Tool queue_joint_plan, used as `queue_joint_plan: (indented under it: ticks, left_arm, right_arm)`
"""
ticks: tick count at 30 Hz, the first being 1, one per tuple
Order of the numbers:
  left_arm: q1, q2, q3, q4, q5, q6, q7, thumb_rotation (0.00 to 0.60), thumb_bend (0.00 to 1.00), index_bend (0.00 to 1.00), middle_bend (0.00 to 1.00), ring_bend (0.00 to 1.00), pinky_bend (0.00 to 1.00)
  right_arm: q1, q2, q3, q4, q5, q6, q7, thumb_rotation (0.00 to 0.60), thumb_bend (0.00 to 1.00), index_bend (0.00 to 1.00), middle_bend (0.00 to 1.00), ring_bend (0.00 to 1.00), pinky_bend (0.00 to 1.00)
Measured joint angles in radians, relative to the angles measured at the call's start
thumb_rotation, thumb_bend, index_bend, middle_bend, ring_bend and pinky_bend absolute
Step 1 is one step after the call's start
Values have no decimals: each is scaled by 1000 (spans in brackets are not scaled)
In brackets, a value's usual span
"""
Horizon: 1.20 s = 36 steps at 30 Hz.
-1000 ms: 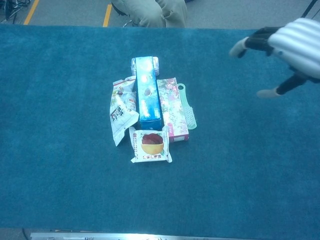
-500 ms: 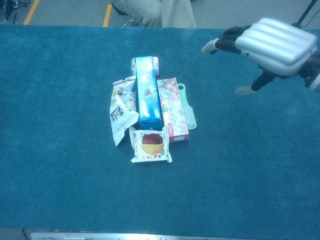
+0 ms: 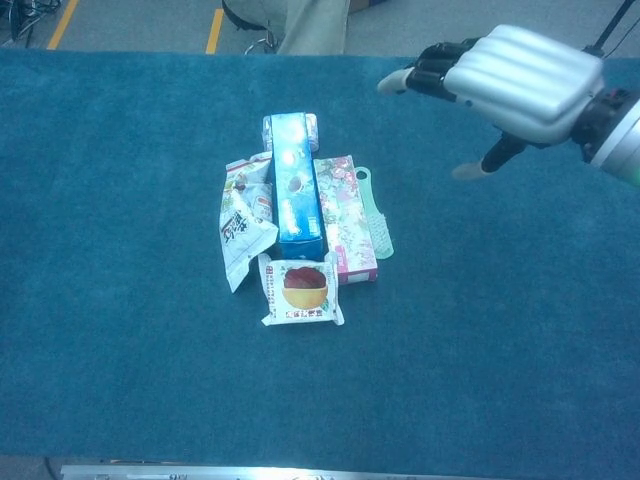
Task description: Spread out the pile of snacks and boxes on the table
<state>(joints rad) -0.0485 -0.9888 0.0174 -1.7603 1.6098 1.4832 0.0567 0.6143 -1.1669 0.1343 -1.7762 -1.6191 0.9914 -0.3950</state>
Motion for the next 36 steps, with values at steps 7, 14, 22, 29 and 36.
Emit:
queue_joint_plan:
  ticks: [7,14,22,29,36]
  left_arm:
    - [-137,15,-24,38,73,-115,-116,600,293,227,207,143,158]
    - [-315,-9,-57,121,129,-268,-250,600,293,155,156,117,159]
    - [-509,-102,-70,244,191,-426,-343,600,293,139,119,78,159]
    - [-648,-170,-60,309,249,-519,-363,600,293,119,83,54,158]
    - [-770,-234,-37,344,310,-576,-335,600,293,100,60,37,150]
  right_arm:
    - [-51,82,-11,-32,11,83,22,600,0,161,244,184,356]
    - [-113,172,-39,-82,-11,161,69,600,0,161,244,184,356]
    - [-192,202,-72,-96,-56,276,97,600,0,157,244,184,356]
    - [-245,213,-86,-87,-60,335,112,600,0,151,244,184,356]
    - [-256,206,-84,-72,-37,331,122,600,0,151,244,184,356]
